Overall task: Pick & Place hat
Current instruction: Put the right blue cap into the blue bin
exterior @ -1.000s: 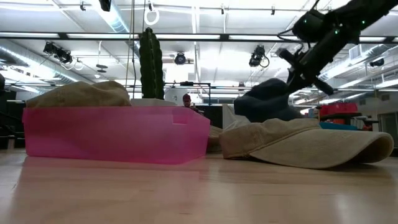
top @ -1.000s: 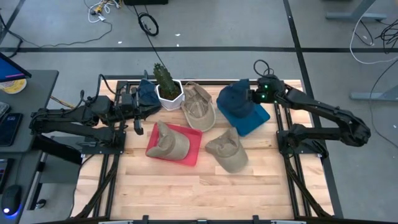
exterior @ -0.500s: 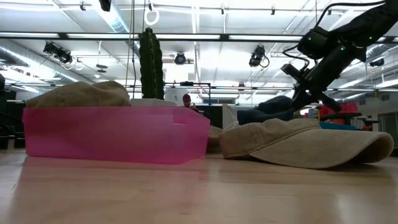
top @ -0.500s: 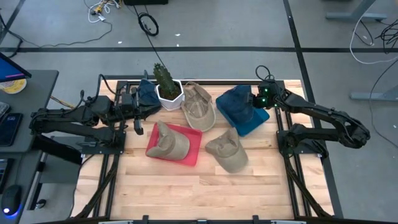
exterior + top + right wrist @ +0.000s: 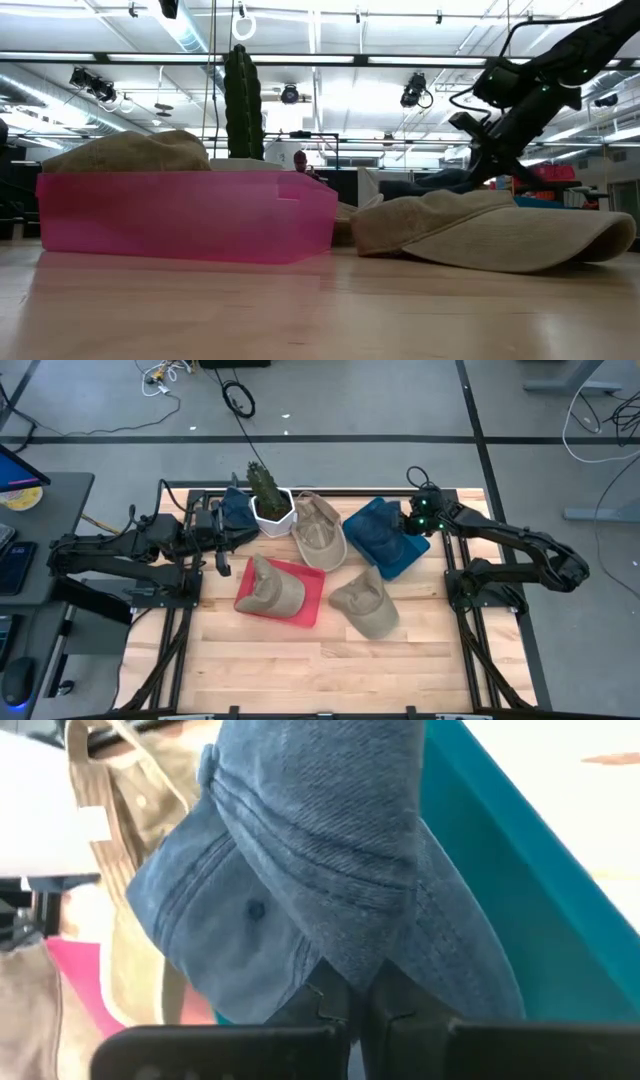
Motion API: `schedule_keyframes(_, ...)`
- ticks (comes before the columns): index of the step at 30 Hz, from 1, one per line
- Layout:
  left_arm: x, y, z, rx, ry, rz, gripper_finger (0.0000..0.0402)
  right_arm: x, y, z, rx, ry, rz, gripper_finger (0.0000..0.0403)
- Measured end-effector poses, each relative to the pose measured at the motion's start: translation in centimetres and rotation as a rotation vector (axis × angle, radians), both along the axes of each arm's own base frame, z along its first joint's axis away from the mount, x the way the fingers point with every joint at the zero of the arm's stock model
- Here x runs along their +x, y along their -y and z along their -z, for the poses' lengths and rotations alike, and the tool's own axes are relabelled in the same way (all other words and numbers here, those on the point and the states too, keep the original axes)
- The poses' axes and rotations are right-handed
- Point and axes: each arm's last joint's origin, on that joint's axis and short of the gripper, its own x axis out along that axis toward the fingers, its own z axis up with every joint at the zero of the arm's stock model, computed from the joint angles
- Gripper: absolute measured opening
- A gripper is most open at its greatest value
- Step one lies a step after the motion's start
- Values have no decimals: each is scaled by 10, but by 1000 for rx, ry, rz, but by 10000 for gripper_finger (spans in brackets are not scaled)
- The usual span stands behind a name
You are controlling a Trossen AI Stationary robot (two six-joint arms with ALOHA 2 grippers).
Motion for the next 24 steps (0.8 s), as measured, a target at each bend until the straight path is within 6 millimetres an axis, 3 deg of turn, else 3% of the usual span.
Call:
schedule_keyframes(13,0,0,0,-7,2,-3,5,8,9,10,-61,-40,-23,21)
schedule_keyframes(19,0,0,0,-7,2,-3,5,8,10,11,-111,-71,-65,64)
schedule_keyframes(24,0,0,0,-3,1,-5,5,8,10,11,-131,-79,-91,128)
